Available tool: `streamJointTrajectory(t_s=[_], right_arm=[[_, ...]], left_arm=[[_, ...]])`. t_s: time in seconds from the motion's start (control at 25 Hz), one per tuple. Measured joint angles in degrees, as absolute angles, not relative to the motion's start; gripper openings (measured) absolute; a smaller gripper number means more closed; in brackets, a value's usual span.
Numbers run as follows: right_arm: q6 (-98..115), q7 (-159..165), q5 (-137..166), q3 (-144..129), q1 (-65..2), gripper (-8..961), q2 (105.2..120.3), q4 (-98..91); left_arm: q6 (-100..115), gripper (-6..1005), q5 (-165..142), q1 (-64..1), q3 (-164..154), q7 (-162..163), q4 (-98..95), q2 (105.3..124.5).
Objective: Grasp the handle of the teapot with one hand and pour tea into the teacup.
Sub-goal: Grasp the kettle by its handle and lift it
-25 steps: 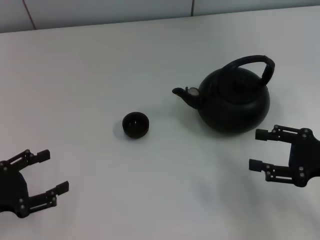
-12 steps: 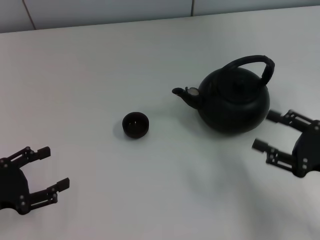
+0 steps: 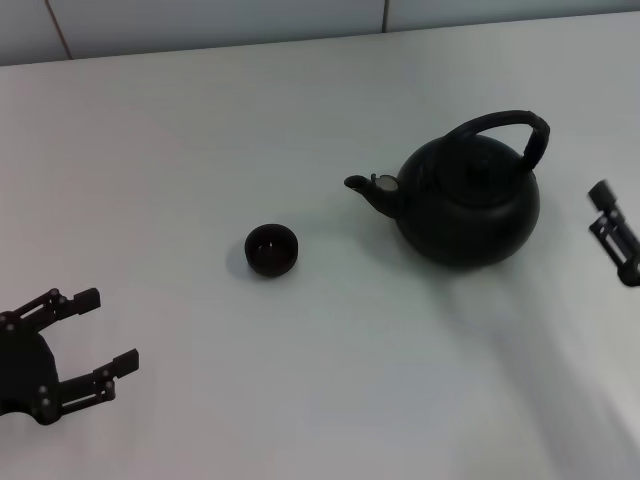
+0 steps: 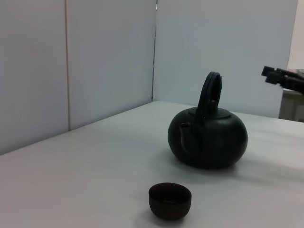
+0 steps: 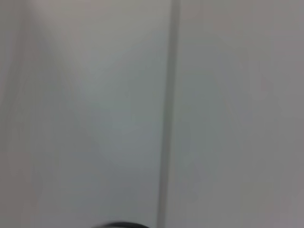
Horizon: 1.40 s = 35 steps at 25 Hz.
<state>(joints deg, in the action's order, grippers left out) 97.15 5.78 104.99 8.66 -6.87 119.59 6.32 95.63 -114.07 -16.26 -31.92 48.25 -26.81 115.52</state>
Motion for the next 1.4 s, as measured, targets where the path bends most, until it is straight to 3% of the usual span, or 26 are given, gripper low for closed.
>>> streamJointTrajectory(t_s=[1.4], right_arm=[[79.3, 0.3, 104.9, 14.8, -17.8, 727, 119.21, 10.2]], left_arm=[[95.8, 847, -114.1, -16.3, -29.7, 48.7, -26.7, 116.37]])
